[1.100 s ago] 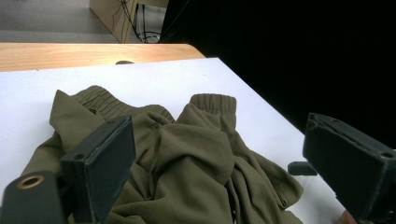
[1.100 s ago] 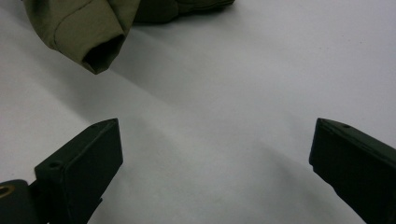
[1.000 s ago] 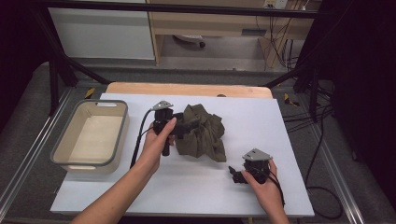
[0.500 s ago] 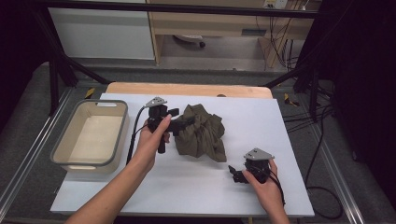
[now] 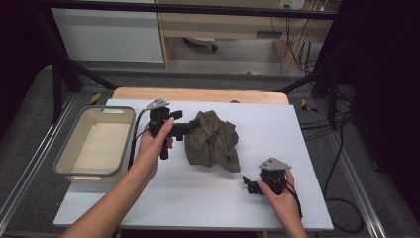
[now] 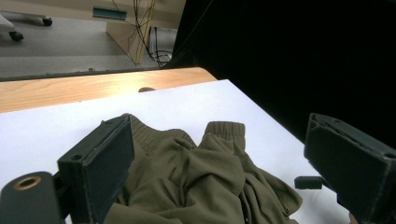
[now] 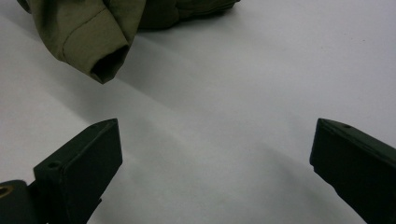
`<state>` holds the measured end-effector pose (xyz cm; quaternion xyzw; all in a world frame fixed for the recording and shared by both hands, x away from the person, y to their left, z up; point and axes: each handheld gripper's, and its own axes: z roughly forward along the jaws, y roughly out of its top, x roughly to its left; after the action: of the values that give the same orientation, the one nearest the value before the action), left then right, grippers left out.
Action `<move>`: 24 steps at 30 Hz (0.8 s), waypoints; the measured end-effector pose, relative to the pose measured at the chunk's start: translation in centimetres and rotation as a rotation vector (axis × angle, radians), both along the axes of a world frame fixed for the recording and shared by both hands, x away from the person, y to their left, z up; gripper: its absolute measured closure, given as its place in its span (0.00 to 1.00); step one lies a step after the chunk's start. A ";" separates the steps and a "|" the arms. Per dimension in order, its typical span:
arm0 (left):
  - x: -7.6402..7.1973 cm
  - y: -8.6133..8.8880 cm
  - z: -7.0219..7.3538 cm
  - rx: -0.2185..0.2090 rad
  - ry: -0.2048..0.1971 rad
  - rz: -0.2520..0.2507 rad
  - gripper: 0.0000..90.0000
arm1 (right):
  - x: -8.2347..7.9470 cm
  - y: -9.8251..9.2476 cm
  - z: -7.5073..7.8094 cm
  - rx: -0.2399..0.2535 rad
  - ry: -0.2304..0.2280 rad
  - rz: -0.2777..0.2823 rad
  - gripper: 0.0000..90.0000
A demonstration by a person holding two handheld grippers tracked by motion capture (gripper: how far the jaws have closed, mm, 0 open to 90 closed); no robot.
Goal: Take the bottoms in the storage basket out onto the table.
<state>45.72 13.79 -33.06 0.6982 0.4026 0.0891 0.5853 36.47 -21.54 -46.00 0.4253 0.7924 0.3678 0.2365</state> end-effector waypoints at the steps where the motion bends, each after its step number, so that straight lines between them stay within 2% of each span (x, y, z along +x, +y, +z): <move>1: 0.0 0.1 0.0 0.003 -0.002 0.001 0.09 | 0.0 0.0 0.0 0.003 0.002 -0.002 0.03; 12: 0.0 0.6 0.3 0.003 -0.005 0.008 0.08 | 0.0 0.0 0.0 0.004 -0.001 0.001 0.03; 15: -0.1 0.7 0.4 0.008 -0.011 0.010 0.03 | 0.0 0.0 0.0 0.004 -0.001 -0.001 0.03; 17: -0.2 0.7 0.4 0.017 -0.017 0.013 0.03 | -0.1 0.0 0.0 0.005 -0.003 -0.001 0.03; 24: -0.5 1.0 0.8 0.007 -0.027 0.012 0.03 | -0.1 0.0 0.0 0.003 0.001 0.002 0.03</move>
<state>45.25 14.78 -32.31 0.6965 0.3988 0.1033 0.5875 36.39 -21.50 -45.98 0.4251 0.7924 0.3690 0.2350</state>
